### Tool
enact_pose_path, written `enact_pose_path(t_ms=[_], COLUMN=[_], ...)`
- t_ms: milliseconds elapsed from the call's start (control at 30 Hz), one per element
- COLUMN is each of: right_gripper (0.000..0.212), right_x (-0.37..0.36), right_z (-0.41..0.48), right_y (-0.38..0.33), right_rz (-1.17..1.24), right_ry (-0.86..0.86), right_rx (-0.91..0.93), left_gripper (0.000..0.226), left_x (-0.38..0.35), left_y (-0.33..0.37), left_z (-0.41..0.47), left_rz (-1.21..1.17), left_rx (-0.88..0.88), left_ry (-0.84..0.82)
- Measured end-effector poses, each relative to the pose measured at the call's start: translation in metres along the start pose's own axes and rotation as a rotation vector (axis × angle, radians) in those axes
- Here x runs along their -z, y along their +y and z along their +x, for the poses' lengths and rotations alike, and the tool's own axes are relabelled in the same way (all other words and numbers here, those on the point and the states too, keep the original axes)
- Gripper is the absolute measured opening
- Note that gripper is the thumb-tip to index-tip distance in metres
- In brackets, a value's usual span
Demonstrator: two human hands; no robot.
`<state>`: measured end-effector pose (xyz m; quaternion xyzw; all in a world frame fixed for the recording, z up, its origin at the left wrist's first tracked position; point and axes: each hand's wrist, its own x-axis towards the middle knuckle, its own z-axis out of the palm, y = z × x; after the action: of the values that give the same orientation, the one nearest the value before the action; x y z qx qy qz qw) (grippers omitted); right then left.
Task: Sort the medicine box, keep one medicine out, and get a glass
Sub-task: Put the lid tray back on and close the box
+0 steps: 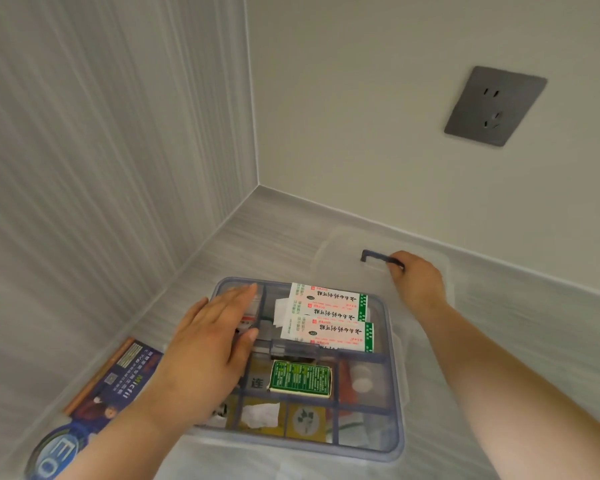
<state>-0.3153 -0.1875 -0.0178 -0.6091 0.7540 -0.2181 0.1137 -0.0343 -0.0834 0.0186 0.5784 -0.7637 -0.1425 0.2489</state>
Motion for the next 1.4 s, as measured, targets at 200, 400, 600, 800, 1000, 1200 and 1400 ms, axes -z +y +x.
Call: enact_pose_path(t_ms=[200, 400, 600, 800, 1000, 1200, 1400], right_gripper=[0.019, 0.012, 0.016, 0.021, 0.022, 0.021, 0.023], right_x=[0.068, 0.125, 0.113, 0.064, 0.050, 0.044, 0.039], right_z=[-0.017, -0.067, -0.126, -0.147, -0.150, -0.150, -0.153], right_y=[0.004, -0.033, -0.082, -0.098, -0.106, -0.113, -0.115], right_rz=[0.203, 0.430, 0.360, 0.273, 0.226, 0.138, 0.024], right_ry=[0.222, 0.262, -0.039, -0.163, -0.198, -0.230, -0.182], right_rx=[0.014, 0.171, 0.389, 0.428, 0.379, 0.400, 0.478], left_gripper=[0.058, 0.047, 0.042, 0.037, 0.038, 0.052, 0.052], left_x=[0.001, 0.011, 0.014, 0.014, 0.022, 0.025, 0.029], left_y=[0.003, 0.003, -0.009, -0.005, -0.005, -0.007, -0.005], left_z=[-0.001, -0.018, -0.060, -0.079, -0.079, -0.075, -0.067], left_rz=[-0.128, -0.317, -0.586, -0.773, -0.889, -0.932, -0.650], left_rx=[0.056, 0.065, 0.341, 0.395, 0.471, 0.491, 0.412], left_ry=[0.076, 0.180, 0.182, 0.158, 0.116, 0.056, -0.005])
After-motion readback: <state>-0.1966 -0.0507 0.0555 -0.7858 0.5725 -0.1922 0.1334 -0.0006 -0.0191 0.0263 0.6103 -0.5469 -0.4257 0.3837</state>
